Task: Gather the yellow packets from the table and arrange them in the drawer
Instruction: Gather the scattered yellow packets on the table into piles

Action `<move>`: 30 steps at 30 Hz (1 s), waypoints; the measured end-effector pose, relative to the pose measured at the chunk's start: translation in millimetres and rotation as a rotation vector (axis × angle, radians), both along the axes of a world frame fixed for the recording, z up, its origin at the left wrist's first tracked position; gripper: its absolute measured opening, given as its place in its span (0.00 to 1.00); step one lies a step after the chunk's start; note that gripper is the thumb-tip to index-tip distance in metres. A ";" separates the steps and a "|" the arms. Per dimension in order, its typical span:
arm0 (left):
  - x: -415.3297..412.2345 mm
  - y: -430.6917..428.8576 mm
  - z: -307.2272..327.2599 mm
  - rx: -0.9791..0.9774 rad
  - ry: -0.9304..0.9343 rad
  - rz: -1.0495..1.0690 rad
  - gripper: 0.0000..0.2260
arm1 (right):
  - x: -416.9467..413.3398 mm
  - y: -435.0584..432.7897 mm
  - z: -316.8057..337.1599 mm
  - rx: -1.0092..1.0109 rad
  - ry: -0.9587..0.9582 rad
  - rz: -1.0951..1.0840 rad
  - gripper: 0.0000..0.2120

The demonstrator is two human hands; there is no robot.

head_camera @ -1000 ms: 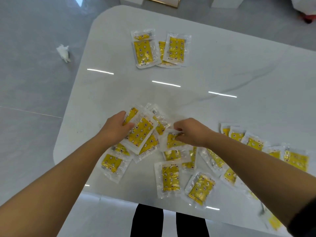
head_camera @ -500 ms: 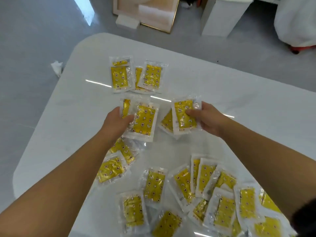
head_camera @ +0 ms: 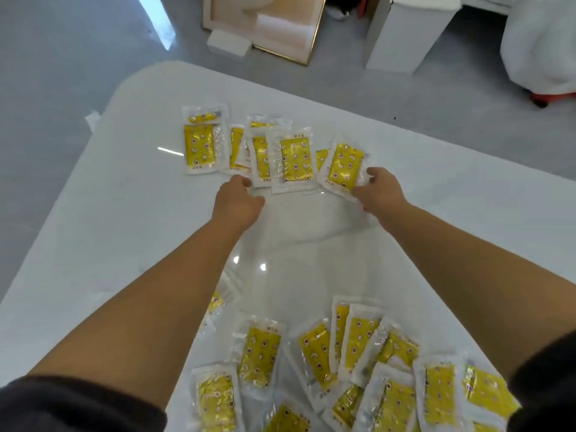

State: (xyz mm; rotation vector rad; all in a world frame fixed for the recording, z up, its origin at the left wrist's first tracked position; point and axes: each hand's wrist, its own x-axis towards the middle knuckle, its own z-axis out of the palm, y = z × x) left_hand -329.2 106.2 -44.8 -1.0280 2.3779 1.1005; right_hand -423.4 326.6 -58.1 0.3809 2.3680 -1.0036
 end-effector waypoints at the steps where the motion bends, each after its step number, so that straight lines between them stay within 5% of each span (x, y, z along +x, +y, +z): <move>1: 12.9 -0.4 3.3 -0.007 0.003 -0.012 0.20 | 11.3 -0.3 3.1 0.069 0.033 0.049 0.29; 11: 174.0 -53.7 21.3 -0.123 -0.080 -0.072 0.12 | 149.7 -54.1 28.1 0.047 0.006 0.626 0.18; 19: 243.1 -110.5 14.6 -0.426 -0.093 -0.307 0.24 | 216.4 -139.6 17.5 0.120 -0.007 0.758 0.18; 25: 272.8 -135.6 1.7 -0.484 -0.233 -0.436 0.37 | 252.3 -187.3 7.3 0.284 0.317 1.081 0.23; 30: 283.3 -141.2 -6.7 -0.520 -0.356 -0.422 0.34 | 265.5 -209.5 -4.0 0.470 0.453 1.360 0.30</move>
